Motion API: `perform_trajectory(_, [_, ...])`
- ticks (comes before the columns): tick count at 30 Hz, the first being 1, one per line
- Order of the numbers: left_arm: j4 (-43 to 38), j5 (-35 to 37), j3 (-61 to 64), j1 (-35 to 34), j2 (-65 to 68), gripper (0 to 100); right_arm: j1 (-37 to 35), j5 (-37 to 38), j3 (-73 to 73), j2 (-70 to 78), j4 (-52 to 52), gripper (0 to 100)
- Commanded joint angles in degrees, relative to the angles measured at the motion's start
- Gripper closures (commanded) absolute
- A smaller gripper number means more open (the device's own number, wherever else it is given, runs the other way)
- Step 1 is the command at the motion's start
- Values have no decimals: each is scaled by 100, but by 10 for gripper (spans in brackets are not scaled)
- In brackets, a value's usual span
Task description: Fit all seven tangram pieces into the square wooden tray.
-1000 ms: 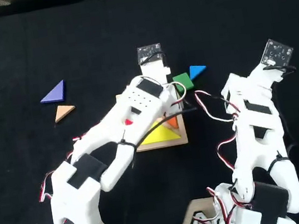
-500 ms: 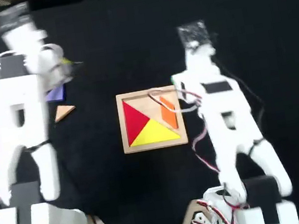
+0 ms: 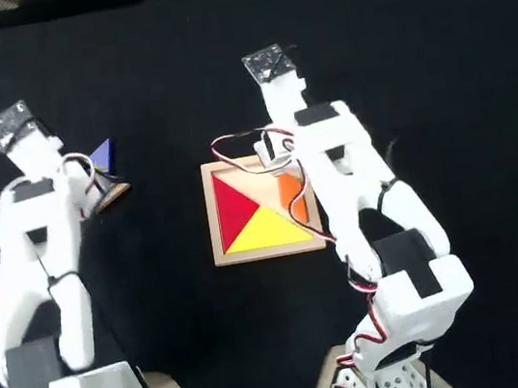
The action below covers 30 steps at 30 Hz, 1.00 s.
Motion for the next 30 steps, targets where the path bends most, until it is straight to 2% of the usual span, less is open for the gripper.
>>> perform_trajectory(1, [-923, 211, 655, 207, -651, 802, -88, -9, -374, -4, 132, 987])
perform_trajectory(4, [-1407, 229, 1130, 259, -1002, 769, -79, 0, -356, 66, 26, 987])
perform_trajectory(6, [-1591, 404, 1297, 251, -1152, 780, -70, 0, -382, 198, -44, 987])
perform_trajectory(13, [-1618, 501, 1358, 233, -1266, 786, -53, 352, -699, 681, -97, 987])
perform_trajectory(23, [-1626, 501, 1367, 224, -1266, 798, -53, 404, -725, 690, 844, 987])
perform_trajectory(30, [-1635, 501, 1358, 198, -1266, 798, -62, 712, -734, 681, 1327, 987])
